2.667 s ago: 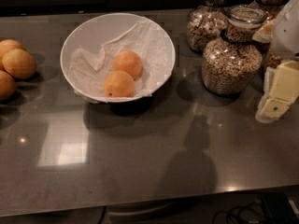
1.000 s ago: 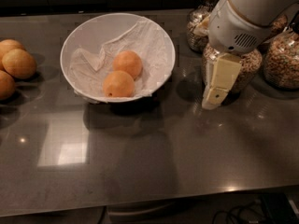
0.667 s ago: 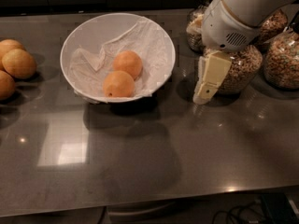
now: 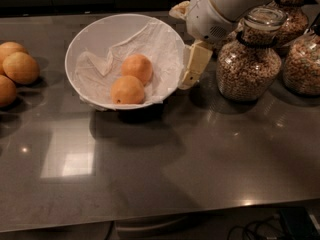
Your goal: Pick orange from white bowl
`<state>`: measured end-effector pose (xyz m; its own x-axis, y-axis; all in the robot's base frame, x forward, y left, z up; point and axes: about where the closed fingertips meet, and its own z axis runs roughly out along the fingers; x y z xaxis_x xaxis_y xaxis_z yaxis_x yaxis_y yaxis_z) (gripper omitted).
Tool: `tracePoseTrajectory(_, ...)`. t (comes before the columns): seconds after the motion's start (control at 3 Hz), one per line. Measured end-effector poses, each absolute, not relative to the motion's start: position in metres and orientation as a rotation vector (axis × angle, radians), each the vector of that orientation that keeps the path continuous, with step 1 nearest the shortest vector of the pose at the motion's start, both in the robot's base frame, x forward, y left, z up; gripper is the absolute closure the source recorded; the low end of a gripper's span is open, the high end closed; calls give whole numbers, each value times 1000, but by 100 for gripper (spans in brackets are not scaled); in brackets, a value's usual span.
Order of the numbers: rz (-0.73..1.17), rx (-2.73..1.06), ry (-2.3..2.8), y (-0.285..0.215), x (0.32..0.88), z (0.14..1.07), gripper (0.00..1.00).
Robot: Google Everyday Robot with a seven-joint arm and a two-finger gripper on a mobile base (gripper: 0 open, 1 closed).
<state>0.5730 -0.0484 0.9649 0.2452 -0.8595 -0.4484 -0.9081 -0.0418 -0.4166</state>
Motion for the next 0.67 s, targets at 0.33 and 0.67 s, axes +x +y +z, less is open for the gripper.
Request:
tracePoseTrajectory(0.33,115,-1863,1481,-34,605,957,0)
tracePoseTrajectory(0.67,114,-1832,1432,-30,619,948,0)
